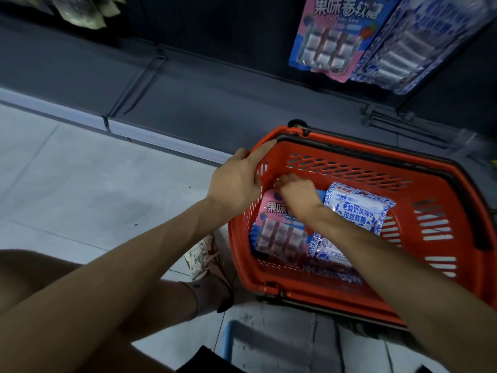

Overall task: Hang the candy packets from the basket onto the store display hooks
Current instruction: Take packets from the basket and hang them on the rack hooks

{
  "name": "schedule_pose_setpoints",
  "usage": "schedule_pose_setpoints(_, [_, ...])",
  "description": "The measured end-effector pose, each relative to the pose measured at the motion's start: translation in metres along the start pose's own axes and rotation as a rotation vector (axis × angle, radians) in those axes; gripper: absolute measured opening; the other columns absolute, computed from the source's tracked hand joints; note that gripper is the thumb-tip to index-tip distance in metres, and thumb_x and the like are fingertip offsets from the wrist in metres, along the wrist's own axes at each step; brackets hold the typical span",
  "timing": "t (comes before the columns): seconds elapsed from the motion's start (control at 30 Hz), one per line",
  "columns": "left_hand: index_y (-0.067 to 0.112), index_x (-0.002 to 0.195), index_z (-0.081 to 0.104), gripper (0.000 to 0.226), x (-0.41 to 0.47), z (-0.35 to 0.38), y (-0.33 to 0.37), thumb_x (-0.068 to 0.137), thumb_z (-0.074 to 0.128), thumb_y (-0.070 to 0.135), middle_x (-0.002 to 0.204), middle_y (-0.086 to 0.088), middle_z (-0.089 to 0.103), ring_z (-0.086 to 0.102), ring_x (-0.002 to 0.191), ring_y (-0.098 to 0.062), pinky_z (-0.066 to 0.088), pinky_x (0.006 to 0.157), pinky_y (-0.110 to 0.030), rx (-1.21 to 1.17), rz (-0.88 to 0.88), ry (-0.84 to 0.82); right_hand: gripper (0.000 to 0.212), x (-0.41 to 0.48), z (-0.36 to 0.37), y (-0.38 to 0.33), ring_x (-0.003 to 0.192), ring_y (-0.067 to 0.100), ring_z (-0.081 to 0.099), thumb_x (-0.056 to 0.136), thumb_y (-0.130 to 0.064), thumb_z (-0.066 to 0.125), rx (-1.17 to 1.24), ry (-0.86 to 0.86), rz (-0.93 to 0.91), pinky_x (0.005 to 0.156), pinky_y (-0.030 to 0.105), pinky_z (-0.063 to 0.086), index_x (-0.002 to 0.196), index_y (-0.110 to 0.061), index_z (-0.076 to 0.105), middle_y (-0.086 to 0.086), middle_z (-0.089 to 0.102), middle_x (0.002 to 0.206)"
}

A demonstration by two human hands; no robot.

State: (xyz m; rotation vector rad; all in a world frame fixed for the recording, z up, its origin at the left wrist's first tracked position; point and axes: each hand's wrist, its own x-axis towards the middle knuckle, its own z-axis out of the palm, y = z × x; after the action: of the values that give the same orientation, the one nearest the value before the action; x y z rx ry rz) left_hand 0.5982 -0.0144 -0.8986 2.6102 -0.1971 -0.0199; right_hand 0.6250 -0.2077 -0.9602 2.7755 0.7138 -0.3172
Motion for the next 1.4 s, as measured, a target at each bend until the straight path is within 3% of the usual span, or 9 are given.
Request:
schedule_pose_setpoints(0.17, [0.051, 0.157, 0.013, 0.076, 0.003, 0.001, 0.000, 0.101, 0.061, 0.033, 0.124, -0.006, 0.061, 0.069, 0.098, -0.028, 0.064, 0.081, -0.047, -0.003, 0.018, -0.002, 0.042, -0.038, -0.016, 0.020, 0.092, 0.034, 0.072, 0.090, 0.005, 0.059, 0.093, 0.077, -0.004, 0.062, 0.035, 0.035, 0.129, -0.010, 0.061, 0.011, 0.070, 0.107])
schedule_pose_setpoints(0.3, [0.050, 0.157, 0.008, 0.081, 0.005, 0.003, 0.002, 0.099, 0.062, 0.029, 0.123, -0.006, 0.061, 0.069, 0.097, -0.030, 0.064, 0.079, -0.048, 0.027, 0.015, -0.015, 0.063, -0.056, -0.022, 0.036, 0.073, 0.029, 0.075, 0.060, 0.009, 0.078, 0.074, 0.219, -0.087, 0.052, 0.030, 0.047, 0.120, -0.008, 0.072, 0.008, 0.077, 0.099])
schedule_pose_setpoints(0.4, [0.049, 0.158, 0.011, 0.080, 0.005, 0.002, 0.003, 0.099, 0.061, 0.027, 0.121, -0.008, 0.060, 0.068, 0.098, -0.031, 0.063, 0.079, -0.049, 0.059, 0.024, -0.024, 0.043, -0.060, -0.037, 0.040, 0.069, 0.027, 0.074, 0.072, -0.004, 0.066, 0.072, 0.350, -0.101, 0.049, 0.030, 0.050, 0.114, -0.010, 0.073, 0.005, 0.077, 0.100])
schedule_pose_setpoints(0.6, [0.028, 0.159, 0.034, 0.072, 0.005, -0.002, 0.015, 0.094, 0.066, 0.030, 0.138, -0.014, 0.053, 0.057, 0.120, -0.037, 0.049, 0.101, -0.051, 0.343, 0.162, 0.086, 0.052, -0.083, -0.083, 0.049, 0.078, 0.029, 0.072, 0.072, 0.000, 0.079, 0.206, 0.473, 0.003, 0.051, 0.026, 0.032, 0.121, -0.015, 0.070, 0.005, 0.070, 0.105])
schedule_pose_setpoints(0.9, [0.022, 0.156, 0.041, 0.080, -0.007, -0.027, 0.057, 0.080, 0.060, 0.040, 0.156, -0.010, 0.044, 0.054, 0.130, -0.034, 0.046, 0.105, -0.049, 0.223, 0.394, 0.073, 0.026, -0.124, -0.144, 0.080, 0.086, 0.035, 0.072, 0.106, -0.023, 0.050, 0.406, 0.587, 0.067, 0.065, 0.043, 0.056, 0.123, -0.021, 0.069, 0.001, 0.073, 0.108])
schedule_pose_setpoints(1.0, [0.025, 0.157, 0.039, 0.079, -0.011, -0.032, 0.089, 0.082, 0.060, 0.042, 0.149, -0.003, 0.053, 0.061, 0.119, -0.027, 0.054, 0.095, -0.043, -0.062, 0.308, 0.039, 0.025, -0.139, -0.163, 0.091, 0.091, 0.027, 0.071, 0.106, -0.028, 0.051, 0.499, 0.631, 0.095, 0.073, 0.043, 0.057, 0.119, -0.024, 0.072, -0.005, 0.072, 0.103])
schedule_pose_setpoints(1.1, [0.037, 0.148, 0.044, 0.074, -0.009, -0.033, 0.112, 0.083, 0.080, 0.042, 0.128, 0.017, 0.064, 0.064, 0.104, -0.003, 0.056, 0.087, -0.029, -0.318, 0.166, -0.070, 0.018, -0.151, -0.178, 0.103, 0.091, 0.017, 0.070, 0.104, -0.023, 0.060, 0.609, 0.715, 0.104, 0.079, 0.038, 0.057, 0.114, -0.021, 0.075, -0.008, 0.073, 0.100])
schedule_pose_setpoints(1.23, [0.030, 0.102, 0.069, 0.023, -0.008, -0.023, 0.128, 0.086, 0.083, 0.035, 0.085, 0.014, 0.070, 0.066, 0.074, -0.002, 0.056, 0.068, -0.034, -0.459, 0.050, -0.155, 0.010, -0.167, -0.181, 0.113, 0.085, 0.000, 0.066, 0.100, -0.018, 0.070, 0.806, 0.769, 0.108, 0.078, 0.018, 0.049, 0.104, -0.017, 0.079, -0.013, 0.072, 0.094])
schedule_pose_setpoints(1.4, [0.032, 0.082, 0.071, 0.015, -0.011, -0.014, 0.146, 0.087, 0.084, 0.027, 0.070, 0.024, 0.070, 0.064, 0.062, 0.006, 0.041, 0.055, -0.010, -0.559, 0.016, -0.169, 0.011, -0.175, -0.176, 0.138, 0.079, 0.008, 0.072, 0.095, -0.017, 0.076, 1.089, 0.728, 0.271, 0.074, 0.033, 0.058, 0.101, -0.027, 0.078, -0.011, 0.071, 0.103])
